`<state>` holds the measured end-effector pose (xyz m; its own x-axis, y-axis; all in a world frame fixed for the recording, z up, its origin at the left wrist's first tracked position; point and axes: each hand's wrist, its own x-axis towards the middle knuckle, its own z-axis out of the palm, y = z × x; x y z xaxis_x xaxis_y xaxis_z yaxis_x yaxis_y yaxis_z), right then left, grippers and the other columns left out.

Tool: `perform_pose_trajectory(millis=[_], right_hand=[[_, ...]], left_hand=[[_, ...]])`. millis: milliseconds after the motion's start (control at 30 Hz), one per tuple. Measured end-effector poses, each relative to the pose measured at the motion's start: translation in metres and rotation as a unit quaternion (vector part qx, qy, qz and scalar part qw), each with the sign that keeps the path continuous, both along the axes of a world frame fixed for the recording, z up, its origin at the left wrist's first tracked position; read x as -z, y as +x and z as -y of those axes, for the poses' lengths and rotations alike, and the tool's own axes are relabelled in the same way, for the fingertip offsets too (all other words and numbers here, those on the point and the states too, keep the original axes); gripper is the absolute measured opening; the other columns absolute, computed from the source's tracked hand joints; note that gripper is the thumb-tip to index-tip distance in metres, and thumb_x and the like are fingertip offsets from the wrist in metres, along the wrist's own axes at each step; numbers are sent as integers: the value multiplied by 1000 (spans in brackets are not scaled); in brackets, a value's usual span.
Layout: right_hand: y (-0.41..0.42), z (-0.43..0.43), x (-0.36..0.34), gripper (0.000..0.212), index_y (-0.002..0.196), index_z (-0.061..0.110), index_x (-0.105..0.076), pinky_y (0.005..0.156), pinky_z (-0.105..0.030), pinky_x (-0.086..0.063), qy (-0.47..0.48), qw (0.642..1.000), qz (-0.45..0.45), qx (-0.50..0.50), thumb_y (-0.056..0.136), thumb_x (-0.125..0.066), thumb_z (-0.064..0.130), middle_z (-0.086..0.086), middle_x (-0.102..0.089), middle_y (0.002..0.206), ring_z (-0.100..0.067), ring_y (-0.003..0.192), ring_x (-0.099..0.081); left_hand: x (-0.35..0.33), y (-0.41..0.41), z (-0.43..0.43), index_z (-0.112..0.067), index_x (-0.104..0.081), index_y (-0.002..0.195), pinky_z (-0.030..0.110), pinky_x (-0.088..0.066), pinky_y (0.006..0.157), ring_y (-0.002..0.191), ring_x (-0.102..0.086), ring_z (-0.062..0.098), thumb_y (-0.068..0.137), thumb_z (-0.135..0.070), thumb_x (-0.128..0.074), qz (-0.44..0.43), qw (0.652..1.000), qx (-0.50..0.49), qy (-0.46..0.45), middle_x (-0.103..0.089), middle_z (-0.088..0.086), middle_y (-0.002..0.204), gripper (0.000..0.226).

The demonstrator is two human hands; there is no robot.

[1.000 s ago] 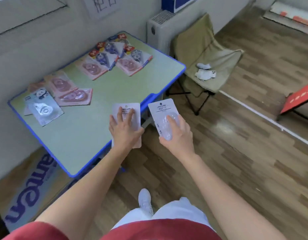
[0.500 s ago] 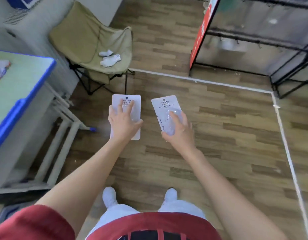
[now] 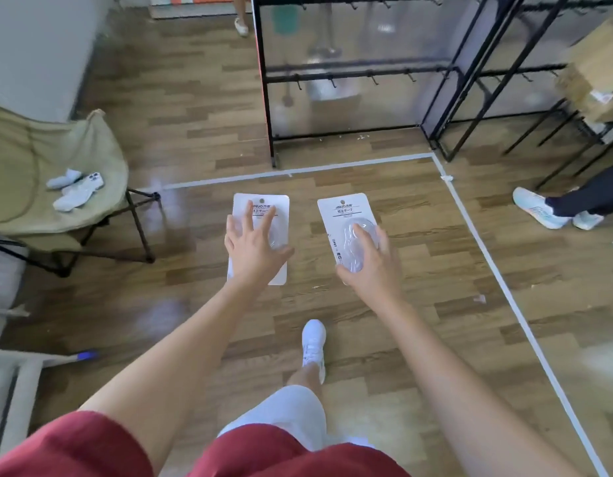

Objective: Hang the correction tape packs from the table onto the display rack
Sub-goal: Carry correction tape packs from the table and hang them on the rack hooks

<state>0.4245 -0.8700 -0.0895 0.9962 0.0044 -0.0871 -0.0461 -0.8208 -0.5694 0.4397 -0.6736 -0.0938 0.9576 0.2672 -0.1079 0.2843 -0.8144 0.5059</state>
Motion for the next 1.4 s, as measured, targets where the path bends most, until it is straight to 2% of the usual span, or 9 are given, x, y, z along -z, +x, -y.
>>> perform_pose_trajectory(millis=[167,300,433,667,933,1200,1400], right_hand=[[102,50,-12,73,144,23,-36,103,-35,-27,-11,999,34,25,80,-69,32,-7,-24,150,-31,129,-31],[182,86,-28,74,145,26,-33,104,-37,-31,-21,998,47,35,80,-67,35,-5,-21,152,-28,130,-29],[254,122,-40,76,146,26,-32,105,-37,-29,-15,997,59,50,80,-68,35,-8,-19,154,-29,132,-29],[387,192,-46,74,143,24,-37,97,-37,-35,-26,993,112,37,77,-70,35,-11,-28,148,-33,127,-35],[553,275,-64,75,145,22,-36,106,-36,-27,-5,990,142,-6,79,-70,34,-12,-23,153,-32,132,-31],[681,313,-79,73,143,18,-38,102,-42,-37,-3,979,200,-33,80,-70,33,-15,-27,151,-33,131,-34],[775,323,-82,72,141,14,-41,104,-42,-35,32,970,239,-23,78,-74,26,-20,-31,147,-37,130,-35]], left_hand=[[-9,112,45,-37,-33,144,40,-4,114,144,1,33,79,-33,-66,30,1000,7,-6,-6,-4,159,73],[-24,201,84,-36,-34,144,42,-5,114,143,0,35,78,-33,-67,43,999,17,-13,-7,-3,159,73],[-41,276,122,-35,-36,143,43,-8,113,142,-3,35,76,-30,-67,69,997,36,-5,-9,-2,158,73],[-49,399,187,-35,-37,142,45,-8,113,142,-2,35,77,-27,-68,102,994,25,-12,-11,-4,158,73],[-63,542,264,-34,-37,144,46,-11,113,143,-3,34,78,-30,-71,139,990,-33,-7,-12,-2,158,74],[-77,656,302,-33,-36,145,48,-11,113,143,-2,37,80,-29,-68,150,987,-52,-4,-11,-1,158,73],[-86,754,316,-33,-35,145,48,-11,113,143,-2,37,81,-30,-69,160,986,-39,2,-10,-1,158,73]])
